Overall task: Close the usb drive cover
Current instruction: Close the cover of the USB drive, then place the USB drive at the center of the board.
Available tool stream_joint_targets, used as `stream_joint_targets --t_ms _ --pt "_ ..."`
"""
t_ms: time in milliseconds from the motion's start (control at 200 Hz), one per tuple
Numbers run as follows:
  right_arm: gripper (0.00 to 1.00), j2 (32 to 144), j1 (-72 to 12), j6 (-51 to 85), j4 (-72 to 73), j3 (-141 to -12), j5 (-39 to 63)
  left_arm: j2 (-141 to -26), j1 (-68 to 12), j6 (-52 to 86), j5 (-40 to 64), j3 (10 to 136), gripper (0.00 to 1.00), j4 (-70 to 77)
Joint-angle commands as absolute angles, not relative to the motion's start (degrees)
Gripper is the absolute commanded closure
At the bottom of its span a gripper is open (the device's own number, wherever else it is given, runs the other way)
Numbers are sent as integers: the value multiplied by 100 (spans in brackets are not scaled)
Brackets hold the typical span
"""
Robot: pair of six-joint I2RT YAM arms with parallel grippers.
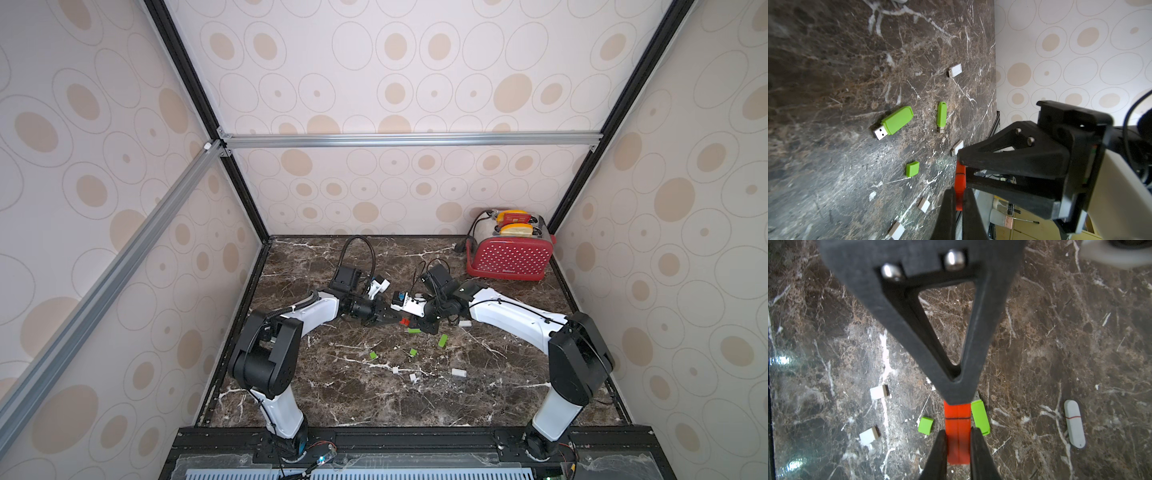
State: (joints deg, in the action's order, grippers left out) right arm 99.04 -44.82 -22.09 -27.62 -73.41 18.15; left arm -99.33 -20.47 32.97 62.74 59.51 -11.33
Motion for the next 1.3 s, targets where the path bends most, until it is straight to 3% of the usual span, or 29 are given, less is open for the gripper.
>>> stream_joint_targets --t_ms 0,240,406,576,776,1052,1292 --pt "100 9725 -4593 -1554 -833 -7286 2478 -9929 -2399 3593 6959 5913 99 -652" --pt "100 9557 -4591 -1986 -745 -7125 2954 -9915 -2413 3348 6954 5879 100 -810" --pt "100 9641 -4547 -2883 -1901 -7477 2804 -9910 -2402 3160 6901 5978 98 -1052" --pt "100 9647 -4227 -3444 -3116 -7609 2623 -9656 -2185 2458 6732 6328 70 -1918" --pt "100 9352 -3716 -3658 -3191 -7251 2415 -9426 -1500 2059 6368 6457 44 -2367" --pt "100 10169 -3401 -3593 -3355 -8016 1942 -9259 -1310 1487 5816 6541 26 -2922" --pt "100 11189 -3401 -3700 -3668 -8601 778 -8862 -931 955 5072 6533 22 -3307"
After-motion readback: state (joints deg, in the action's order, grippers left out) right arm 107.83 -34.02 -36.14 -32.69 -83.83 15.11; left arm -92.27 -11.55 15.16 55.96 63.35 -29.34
